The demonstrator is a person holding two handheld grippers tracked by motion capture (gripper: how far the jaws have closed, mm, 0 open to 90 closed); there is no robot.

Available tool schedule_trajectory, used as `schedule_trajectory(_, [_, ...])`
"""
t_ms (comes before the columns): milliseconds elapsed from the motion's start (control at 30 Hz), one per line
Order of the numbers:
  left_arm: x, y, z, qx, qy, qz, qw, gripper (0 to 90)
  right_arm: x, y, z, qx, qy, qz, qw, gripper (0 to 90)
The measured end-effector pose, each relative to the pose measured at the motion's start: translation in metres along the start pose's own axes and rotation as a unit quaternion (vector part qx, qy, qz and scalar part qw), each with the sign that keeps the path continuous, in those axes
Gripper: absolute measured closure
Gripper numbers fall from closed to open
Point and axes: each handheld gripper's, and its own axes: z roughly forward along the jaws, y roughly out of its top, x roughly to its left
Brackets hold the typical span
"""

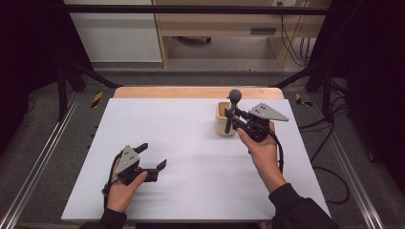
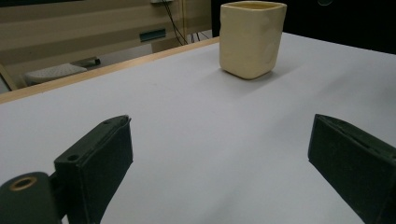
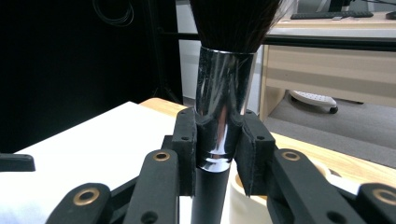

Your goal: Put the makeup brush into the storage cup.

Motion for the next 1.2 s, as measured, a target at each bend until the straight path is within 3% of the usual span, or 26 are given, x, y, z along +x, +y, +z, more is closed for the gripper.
schedule_trajectory(233, [0.001,-0.003,-0.001,-0.004,0.001,0.002,1.0,6.2,-0.009,0.005,0.007,-0.006,-0.012,-0.001,0.9999,71.8])
schedule_trajectory(533, [0.0,-0.005,-0.002,-0.013,-0.012,0.001,0.9998,4.7,-0.016,0.012,0.015,-0.02,-0.029,-0.009,0.9994,71.8])
schedule_trajectory(933, [0.002,-0.008,-0.013,-0.026,-0.009,-0.007,0.9996,4.3,-0.02,0.016,0.022,-0.04,-0.049,-0.001,0.998,71.8])
schedule_trajectory(1200, [0.006,-0.008,-0.015,-0.036,-0.007,-0.016,0.9992,4.2,-0.02,0.021,0.029,-0.047,-0.058,-0.014,0.9971,71.8])
